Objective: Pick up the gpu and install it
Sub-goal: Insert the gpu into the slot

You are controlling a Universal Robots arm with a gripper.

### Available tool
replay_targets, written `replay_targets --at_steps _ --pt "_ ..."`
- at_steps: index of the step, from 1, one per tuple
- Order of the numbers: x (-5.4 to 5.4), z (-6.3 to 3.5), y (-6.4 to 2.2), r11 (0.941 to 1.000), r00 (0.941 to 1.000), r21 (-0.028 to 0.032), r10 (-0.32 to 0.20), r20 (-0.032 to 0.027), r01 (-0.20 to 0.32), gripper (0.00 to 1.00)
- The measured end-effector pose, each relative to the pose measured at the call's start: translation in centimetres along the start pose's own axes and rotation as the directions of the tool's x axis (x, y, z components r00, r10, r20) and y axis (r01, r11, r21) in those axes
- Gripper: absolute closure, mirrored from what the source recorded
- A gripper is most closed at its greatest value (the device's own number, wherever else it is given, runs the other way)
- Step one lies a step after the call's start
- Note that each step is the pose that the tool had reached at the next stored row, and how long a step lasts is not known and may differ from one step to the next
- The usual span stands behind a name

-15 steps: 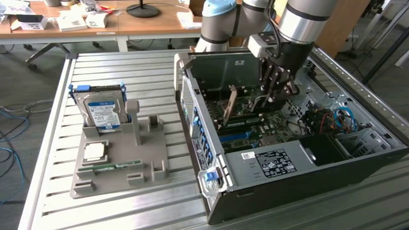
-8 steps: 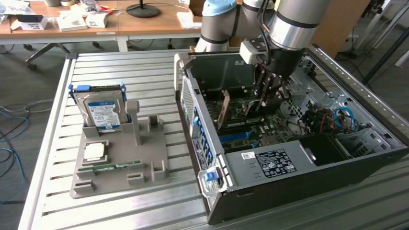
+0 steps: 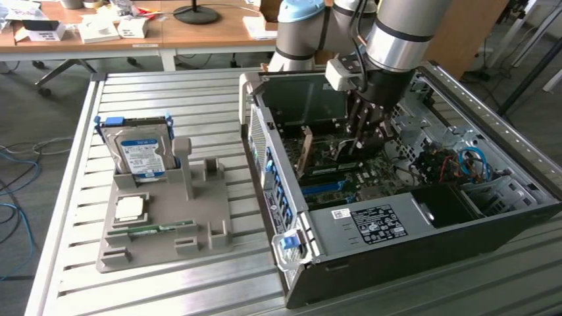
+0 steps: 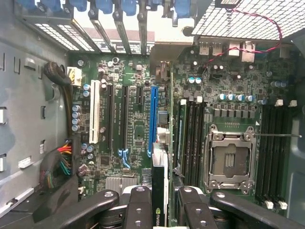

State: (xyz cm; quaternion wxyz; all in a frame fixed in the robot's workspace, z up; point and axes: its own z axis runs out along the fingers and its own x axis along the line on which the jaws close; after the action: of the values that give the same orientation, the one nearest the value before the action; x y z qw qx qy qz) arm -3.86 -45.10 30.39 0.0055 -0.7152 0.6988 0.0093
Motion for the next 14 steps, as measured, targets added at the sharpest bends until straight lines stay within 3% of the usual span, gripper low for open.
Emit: replay_targets --at_steps 5,14 --pt "0.0 0.1 0.0 1.0 1.0 0.0004 0.0 0.0007 0.0 0.74" --pt "0.0 1.33 0.09 1.0 1.0 0.0002 0.0 0.0002 0.0 0.74"
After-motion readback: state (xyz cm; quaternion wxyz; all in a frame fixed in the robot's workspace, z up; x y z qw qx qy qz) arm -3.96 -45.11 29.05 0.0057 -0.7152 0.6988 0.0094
